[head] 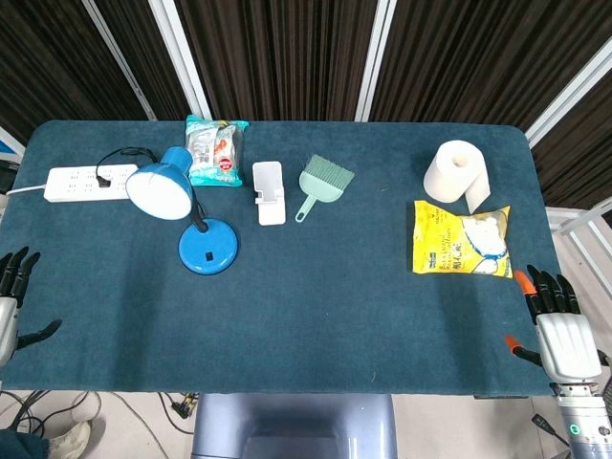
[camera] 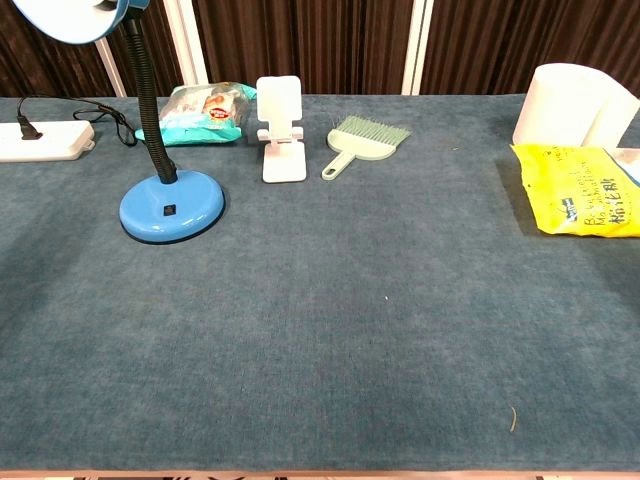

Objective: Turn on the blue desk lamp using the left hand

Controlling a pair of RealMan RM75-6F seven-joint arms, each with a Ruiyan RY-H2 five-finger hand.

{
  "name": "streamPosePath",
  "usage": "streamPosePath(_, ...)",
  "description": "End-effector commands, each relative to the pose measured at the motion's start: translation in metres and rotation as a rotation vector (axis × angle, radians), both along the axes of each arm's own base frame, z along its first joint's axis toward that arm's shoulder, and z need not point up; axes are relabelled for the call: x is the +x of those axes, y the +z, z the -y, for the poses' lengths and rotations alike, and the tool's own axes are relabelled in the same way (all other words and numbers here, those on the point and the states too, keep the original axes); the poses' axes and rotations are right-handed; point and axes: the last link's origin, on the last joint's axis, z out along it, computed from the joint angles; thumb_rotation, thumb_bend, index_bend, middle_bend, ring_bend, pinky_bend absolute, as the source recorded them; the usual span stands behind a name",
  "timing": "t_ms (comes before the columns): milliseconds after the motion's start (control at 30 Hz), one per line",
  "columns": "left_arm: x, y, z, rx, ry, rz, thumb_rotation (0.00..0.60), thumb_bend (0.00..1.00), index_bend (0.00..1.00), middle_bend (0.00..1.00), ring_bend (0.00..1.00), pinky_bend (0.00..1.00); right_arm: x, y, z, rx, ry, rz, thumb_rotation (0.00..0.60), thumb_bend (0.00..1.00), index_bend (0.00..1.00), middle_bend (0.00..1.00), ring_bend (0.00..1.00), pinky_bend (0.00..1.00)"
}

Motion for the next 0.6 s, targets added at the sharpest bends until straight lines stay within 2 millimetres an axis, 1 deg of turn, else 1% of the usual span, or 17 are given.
streamPosePath(33, -0.0002, -0.0006, 0.0001, -0.003, 0.004, -0.004, 0.6, 0.09, 0.01, 0.0, 0.0, 0.0, -0.0007, 0.0008, 0.0002, -0.001, -0.001, 0.004, 0.6, 0.25, 0.06, 0.02, 0.04, 0.04)
streamPosePath(233, 0.0002, -0.0032, 0.002, -0.023, 0.011, -0.014, 0.6, 0.1, 0.01, 0.0, 0.0, 0.0, 0.0, -0.0016, -0.0004, 0.01, 0.002, 0.007, 0.6, 0.25, 0.06, 0.02, 0.04, 0.04)
streamPosePath(367, 0.0005, -0.002, 0.0034, -0.025, 0.017, -0.012, 0.6, 0.2, 0.01, 0.0, 0.0, 0.0, -0.0002, -0.0019, 0.0003, 0.007, 0.002, 0.012, 0.6, 0.25, 0.06, 0.02, 0.04, 0.04)
streamPosePath(400, 0.0006, -0.0017, 0.0032, -0.023, 0.017, -0.012, 0.6, 0.2, 0.01, 0.0, 0.0, 0.0, -0.0006, -0.002, 0.0006, 0.005, -0.001, 0.012, 0.6, 0.25, 0.06, 0.02, 0.04, 0.04)
streamPosePath(600, 0.0007, -0.0056, 0.0009, -0.034, 0.009, -0.012, 0.6, 0.21, 0.01, 0.0, 0.0, 0.0, -0.0018, -0.0005, 0.0006, 0.0, -0.008, 0.01, 0.6, 0.25, 0.06, 0.02, 0.04, 0.04)
